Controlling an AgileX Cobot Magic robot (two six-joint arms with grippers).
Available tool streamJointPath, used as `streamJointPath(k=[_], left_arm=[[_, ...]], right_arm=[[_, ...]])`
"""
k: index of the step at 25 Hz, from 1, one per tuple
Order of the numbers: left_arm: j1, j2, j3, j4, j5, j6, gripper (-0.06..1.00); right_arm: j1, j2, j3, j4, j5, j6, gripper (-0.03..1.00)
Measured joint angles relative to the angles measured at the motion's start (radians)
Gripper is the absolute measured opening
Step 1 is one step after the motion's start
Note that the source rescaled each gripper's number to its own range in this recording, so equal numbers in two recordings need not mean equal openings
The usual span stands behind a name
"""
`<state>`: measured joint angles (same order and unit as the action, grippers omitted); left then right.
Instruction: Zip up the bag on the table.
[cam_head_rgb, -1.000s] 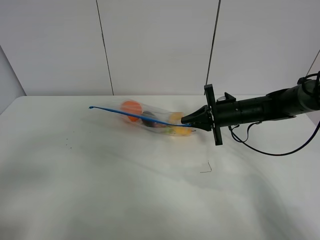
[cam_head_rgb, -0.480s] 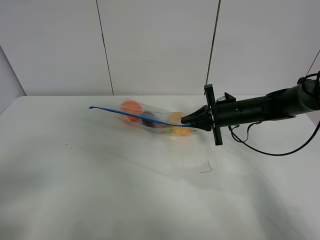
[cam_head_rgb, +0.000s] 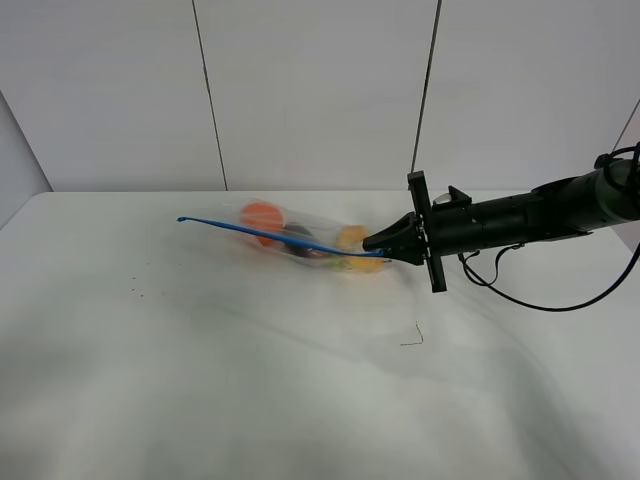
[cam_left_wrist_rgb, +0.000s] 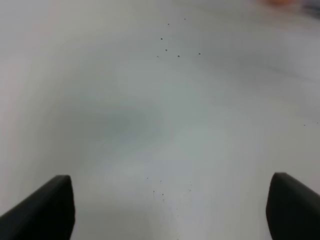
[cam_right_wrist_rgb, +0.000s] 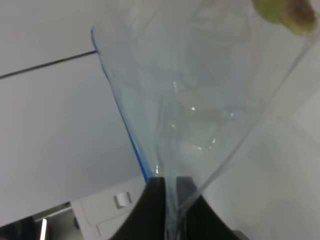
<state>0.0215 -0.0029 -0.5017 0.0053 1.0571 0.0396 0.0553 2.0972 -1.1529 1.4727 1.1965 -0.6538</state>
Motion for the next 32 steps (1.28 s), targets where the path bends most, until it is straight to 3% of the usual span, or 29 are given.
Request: streamJointPath(k=[2, 4, 6, 7, 10, 13, 19, 22, 24, 26, 32], left_arm=[[0.0, 0.0, 0.0, 0.0, 0.0, 0.0, 1.0], [0.0, 0.0, 0.0, 0.0, 0.0, 0.0, 1.0], [0.0, 0.0, 0.0, 0.0, 0.0, 0.0, 1.0], [0.0, 0.0, 0.0, 0.0, 0.0, 0.0, 1.0], [0.0, 0.0, 0.0, 0.0, 0.0, 0.0, 1.0], [0.0, 0.0, 0.0, 0.0, 0.0, 0.0, 1.0], [0.0, 0.0, 0.0, 0.0, 0.0, 0.0, 1.0], [0.0, 0.0, 0.0, 0.0, 0.0, 0.0, 1.0], [0.0, 0.0, 0.0, 0.0, 0.0, 0.0, 1.0], [0.0, 0.0, 0.0, -0.005, 0.0, 0.0, 1.0], [0.0, 0.0, 0.0, -0.021, 0.0, 0.0, 1.0]], right_arm=[[0.0, 0.0, 0.0, -0.032, 0.0, 0.0, 0.32], [0.0, 0.0, 0.0, -0.07, 0.0, 0.001, 0.69], [0.0, 0.0, 0.0, -0.1, 0.0, 0.001, 0.88], [-0.003, 0.0, 0.0, -0.112, 0.0, 0.001, 0.93], [-0.019, 0.0, -0.02, -0.173, 0.001, 0.018, 0.98], [-0.038, 0.0, -0.108, -0.342, 0.003, 0.089, 1.0], [-0.026, 0.0, -0.424, -0.928, -0.005, 0.386, 1.0], [-0.023, 0.001, -0.552, -1.17, -0.001, 0.51, 1.0], [-0.023, 0.001, -0.607, -1.274, 0.007, 0.545, 1.0], [-0.03, 0.0, -0.635, -1.322, 0.012, 0.56, 1.0], [-0.08, -0.001, -0.612, -1.335, 0.016, 0.568, 1.0]])
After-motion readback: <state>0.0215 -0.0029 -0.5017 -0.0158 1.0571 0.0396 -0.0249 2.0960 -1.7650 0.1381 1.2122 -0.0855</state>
